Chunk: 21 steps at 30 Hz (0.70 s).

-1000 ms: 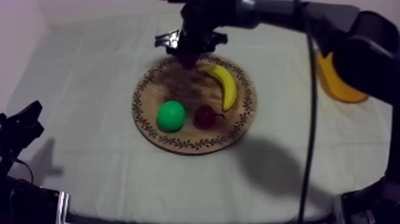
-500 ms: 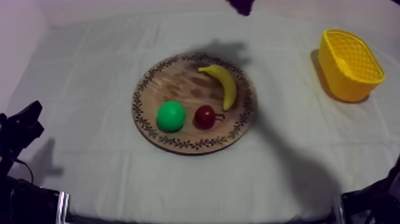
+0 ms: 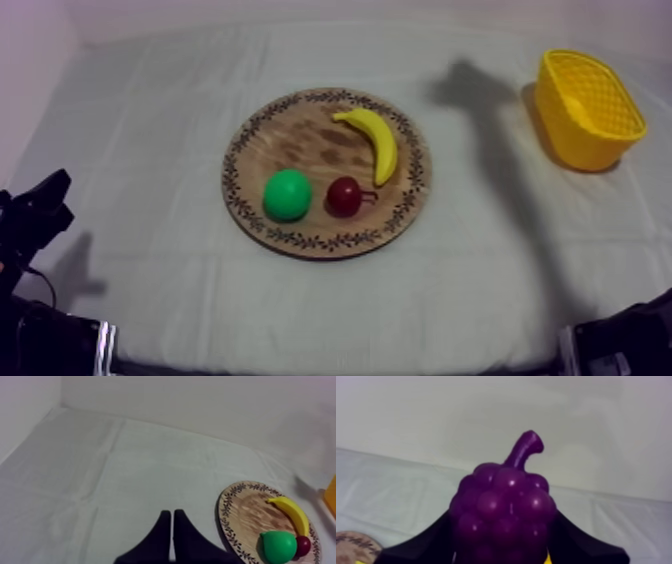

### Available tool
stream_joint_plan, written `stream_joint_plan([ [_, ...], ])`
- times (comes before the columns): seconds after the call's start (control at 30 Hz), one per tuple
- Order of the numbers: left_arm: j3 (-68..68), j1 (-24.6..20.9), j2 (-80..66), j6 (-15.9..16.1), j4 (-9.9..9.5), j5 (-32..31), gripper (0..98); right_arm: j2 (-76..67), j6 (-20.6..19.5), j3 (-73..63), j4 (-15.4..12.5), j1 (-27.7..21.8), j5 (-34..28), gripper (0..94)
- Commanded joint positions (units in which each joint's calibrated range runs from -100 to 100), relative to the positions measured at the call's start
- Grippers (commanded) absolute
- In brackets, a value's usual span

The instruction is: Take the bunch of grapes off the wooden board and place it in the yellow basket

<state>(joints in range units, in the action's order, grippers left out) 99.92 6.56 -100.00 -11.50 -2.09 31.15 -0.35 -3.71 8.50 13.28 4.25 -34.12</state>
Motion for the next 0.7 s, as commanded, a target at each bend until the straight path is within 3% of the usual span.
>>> stream_joint_plan([
  [0.0, -0.04, -0.01, 0.0, 0.0, 0.01, -0.03, 0.1, -0.59, 2.13, 1.75, -0.64, -4.12, 2.08, 32.5],
  [0.37, -0.04, -0.01, 0.0, 0.0, 0.01, -0.03, 0.1, -1.28, 7.13, 12.11, -2.25, -13.09, 10.97, 32.4],
  [0.67, -0.04, -0.01, 0.0, 0.0, 0.01, -0.03, 0.1, 3.76, 9.26, 18.22, -4.2, -15.37, 12.05, 33.1],
])
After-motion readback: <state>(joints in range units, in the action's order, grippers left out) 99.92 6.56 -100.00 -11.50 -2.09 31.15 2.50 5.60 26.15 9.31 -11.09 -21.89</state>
